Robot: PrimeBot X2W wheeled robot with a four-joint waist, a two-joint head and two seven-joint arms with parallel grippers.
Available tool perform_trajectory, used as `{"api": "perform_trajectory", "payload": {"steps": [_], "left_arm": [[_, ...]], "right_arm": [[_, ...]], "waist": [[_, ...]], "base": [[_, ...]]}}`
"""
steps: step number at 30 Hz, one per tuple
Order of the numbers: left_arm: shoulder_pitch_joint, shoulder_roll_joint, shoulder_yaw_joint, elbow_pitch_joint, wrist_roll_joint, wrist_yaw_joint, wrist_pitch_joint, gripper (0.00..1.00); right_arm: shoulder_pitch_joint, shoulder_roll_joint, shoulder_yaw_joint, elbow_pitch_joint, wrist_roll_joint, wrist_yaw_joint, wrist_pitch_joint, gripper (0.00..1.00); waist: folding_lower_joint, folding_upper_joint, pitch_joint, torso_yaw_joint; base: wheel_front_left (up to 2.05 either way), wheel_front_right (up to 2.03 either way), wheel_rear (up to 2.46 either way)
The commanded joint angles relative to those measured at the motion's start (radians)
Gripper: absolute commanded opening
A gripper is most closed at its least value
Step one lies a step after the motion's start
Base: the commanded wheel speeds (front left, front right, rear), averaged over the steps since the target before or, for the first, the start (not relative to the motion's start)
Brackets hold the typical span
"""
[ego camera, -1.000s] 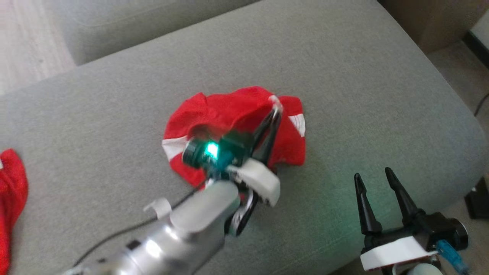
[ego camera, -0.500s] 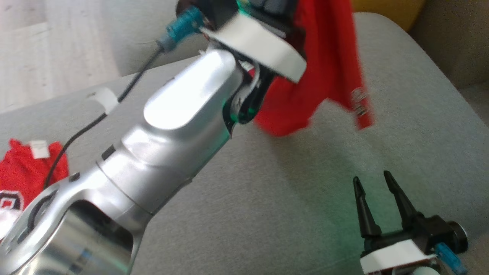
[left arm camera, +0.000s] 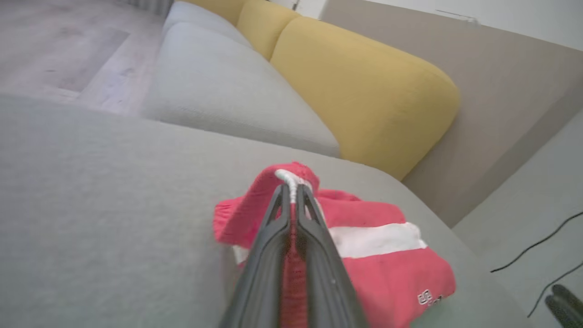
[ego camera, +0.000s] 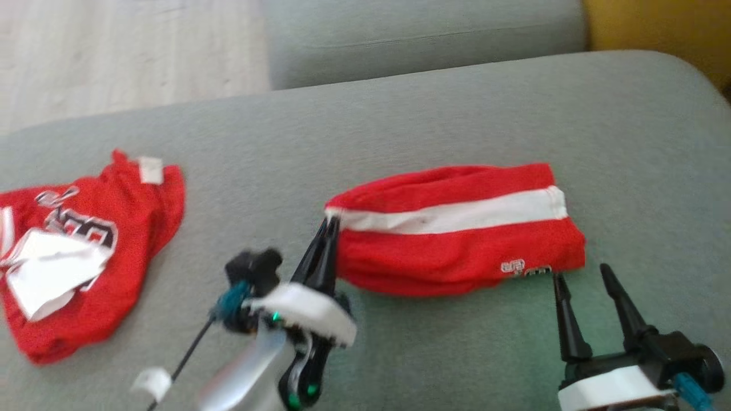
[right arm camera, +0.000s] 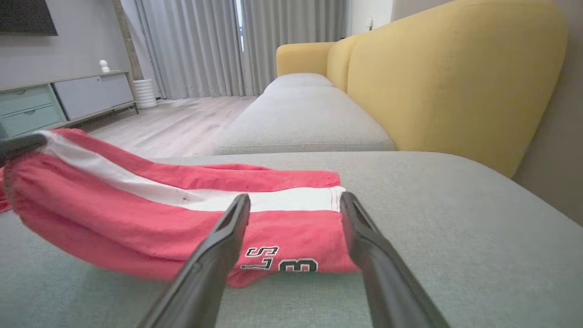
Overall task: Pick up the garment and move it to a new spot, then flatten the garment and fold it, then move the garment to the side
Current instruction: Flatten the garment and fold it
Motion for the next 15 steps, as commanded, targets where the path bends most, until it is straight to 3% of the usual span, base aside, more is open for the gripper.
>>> {"api": "perform_trajectory", "payload": {"steps": [1,10,15], "left_arm": [[-0.017,0.015,0.075,-0.053,0.059,-0.002,-0.006,0.0],[0.095,0.027,0.226,-0.094,0.225,-0.016,-0.006,0.0],[0.093,0.011,0.289,-0.097,0.284,-0.035,-0.006,0.0]], "right_arm": [[-0.03,-0.014,0.017,-0.028,0.013,0.007,-0.004,1.0],[-0.138,-0.101,0.029,0.091,0.177,0.007,-0.004,1.0],[-0.234,-0.188,0.117,0.222,0.345,0.007,-0.002,1.0]], "waist": [[0.0001,-0.0001,0.016,0.051],[0.0001,-0.0001,0.06,0.113],[0.0001,-0.0001,0.097,0.137]], "base": [[0.0,0.0,0.0],[0.0,0.0,0.0],[0.0,0.0,0.0]]}}
